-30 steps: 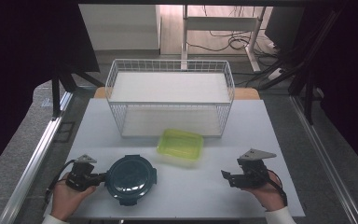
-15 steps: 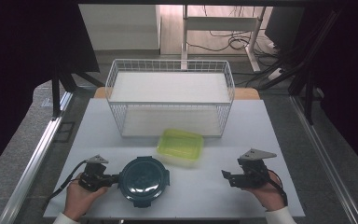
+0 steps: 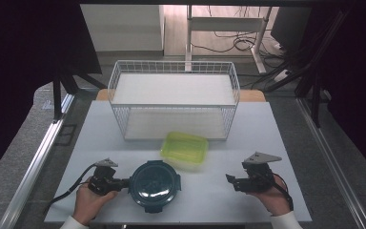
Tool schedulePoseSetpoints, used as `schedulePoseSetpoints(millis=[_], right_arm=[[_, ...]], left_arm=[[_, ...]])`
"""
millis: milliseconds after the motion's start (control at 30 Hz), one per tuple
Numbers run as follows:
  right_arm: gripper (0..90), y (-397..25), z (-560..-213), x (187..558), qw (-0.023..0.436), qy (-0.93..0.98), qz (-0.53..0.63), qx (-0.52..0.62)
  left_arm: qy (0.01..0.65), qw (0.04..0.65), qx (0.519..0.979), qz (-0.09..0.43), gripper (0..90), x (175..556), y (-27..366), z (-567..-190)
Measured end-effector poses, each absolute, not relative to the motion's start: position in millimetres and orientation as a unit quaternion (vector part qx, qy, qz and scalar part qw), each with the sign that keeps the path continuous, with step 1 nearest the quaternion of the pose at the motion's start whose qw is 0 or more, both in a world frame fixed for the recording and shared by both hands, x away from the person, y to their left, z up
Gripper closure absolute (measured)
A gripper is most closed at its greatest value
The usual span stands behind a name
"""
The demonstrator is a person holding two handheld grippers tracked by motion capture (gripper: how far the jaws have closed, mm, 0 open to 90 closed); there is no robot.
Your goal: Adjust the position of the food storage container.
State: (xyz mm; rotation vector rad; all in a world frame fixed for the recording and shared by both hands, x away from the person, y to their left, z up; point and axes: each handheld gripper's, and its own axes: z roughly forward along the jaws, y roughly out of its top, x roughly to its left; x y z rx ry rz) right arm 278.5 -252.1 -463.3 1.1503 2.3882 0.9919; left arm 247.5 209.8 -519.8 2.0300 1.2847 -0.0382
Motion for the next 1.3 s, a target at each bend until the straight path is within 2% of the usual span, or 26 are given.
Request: schedulePoseSetpoints(millis=[467, 633, 900, 967, 1033, 1167, 1233, 1300], right_arm=[[22.1, -252.5, -463.9, 279.0, 0.156, 0.834, 0.346, 0.402], [22.1, -251.9, -464.4, 278.8, 0.154, 0.835, 0.344, 0.4], [22.1, -252.1, -464.3, 278.8, 0.155, 0.834, 0.344, 0.401], [22.1, -252.1, -463.6, 278.2, 0.155, 0.833, 0.346, 0.402], [22.1, -252.6, -460.7, 276.6, 0.158, 0.832, 0.351, 0.4], [22.1, -253.2, -458.6, 275.8, 0.159, 0.831, 0.353, 0.398], [22.0, -253.5, -458.3, 275.4, 0.159, 0.831, 0.354, 0.399], [22.0, -253.1, -458.0, 274.7, 0.158, 0.831, 0.353, 0.399]], left_arm=[[0.473, 0.36, 0.803, -0.03, 90.0, 253.0, 182.5, -518.5], [0.472, 0.377, 0.795, -0.055, 90.0, 255.4, 177.1, -522.1], [0.471, 0.386, 0.791, -0.062, 90.0, 256.4, 177.4, -523.8], [0.471, 0.386, 0.791, -0.059, 90.0, 256.3, 178.7, -522.5], [0.481, 0.387, 0.786, -0.029, 90.0, 256.0, 186.6, -515.5], [0.489, 0.395, 0.778, -0.001, 89.9, 254.5, 195.1, -504.9], [0.494, 0.403, 0.771, 0.005, 83.7, 253.5, 199.9, -499.4], [0.509, 0.401, 0.761, 0.014, 68.2, 252.3, 204.4, -493.8]])
